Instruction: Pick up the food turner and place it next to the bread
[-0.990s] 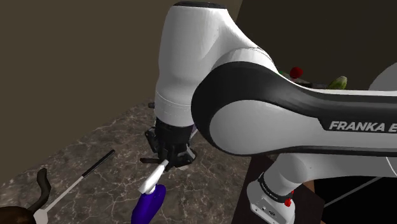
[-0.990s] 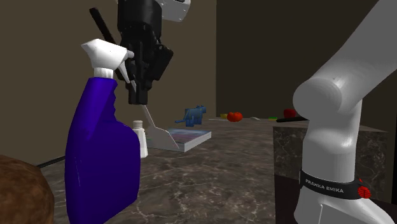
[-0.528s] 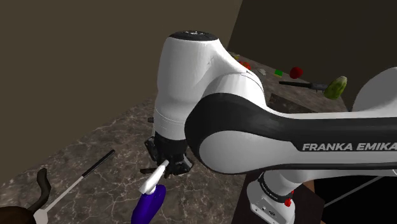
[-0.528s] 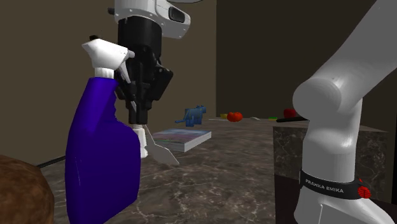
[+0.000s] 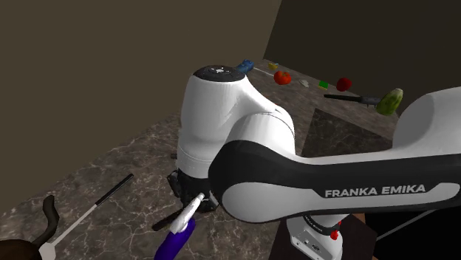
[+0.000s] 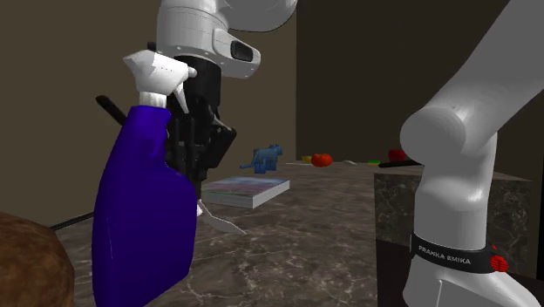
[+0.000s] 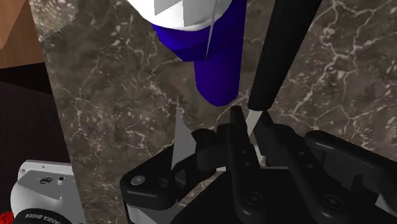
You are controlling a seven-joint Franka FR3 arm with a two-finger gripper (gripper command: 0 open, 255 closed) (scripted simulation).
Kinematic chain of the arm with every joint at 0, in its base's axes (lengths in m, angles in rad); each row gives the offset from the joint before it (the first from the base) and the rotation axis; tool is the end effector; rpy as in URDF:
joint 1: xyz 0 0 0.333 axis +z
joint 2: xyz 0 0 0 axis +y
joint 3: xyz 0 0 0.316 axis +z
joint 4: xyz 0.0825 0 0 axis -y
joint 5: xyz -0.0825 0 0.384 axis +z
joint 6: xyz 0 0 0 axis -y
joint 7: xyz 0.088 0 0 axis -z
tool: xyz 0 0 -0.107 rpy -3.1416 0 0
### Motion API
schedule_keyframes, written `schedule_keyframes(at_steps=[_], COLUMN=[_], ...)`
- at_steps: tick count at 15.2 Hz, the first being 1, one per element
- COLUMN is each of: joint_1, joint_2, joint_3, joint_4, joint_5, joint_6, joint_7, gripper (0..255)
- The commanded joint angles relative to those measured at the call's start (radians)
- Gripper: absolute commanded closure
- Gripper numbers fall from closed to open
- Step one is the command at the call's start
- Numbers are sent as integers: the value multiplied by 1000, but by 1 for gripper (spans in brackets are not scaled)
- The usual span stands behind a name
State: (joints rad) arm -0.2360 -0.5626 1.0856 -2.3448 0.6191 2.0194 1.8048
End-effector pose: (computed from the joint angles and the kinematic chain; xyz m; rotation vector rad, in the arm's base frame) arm 0.2654 0.3814 0.4215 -2.4586 1.8774 0.0824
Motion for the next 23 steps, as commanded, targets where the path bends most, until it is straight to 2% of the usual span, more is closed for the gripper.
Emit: schedule_keyframes(at_steps=[1, 12, 20, 21, 23], joint_1=[-13, -93, -93, -93, -93], joint_2=[14, 97, 96, 96, 96], joint_3=[24, 172, 172, 172, 172], joint_4=[-21, -93, -93, -93, -93], joint_5=[2, 20, 20, 20, 20], joint_6=[30, 201, 200, 200, 200], joint_7=[-2, -5, -5, -5, -5], gripper=[255, 255, 255, 0, 0])
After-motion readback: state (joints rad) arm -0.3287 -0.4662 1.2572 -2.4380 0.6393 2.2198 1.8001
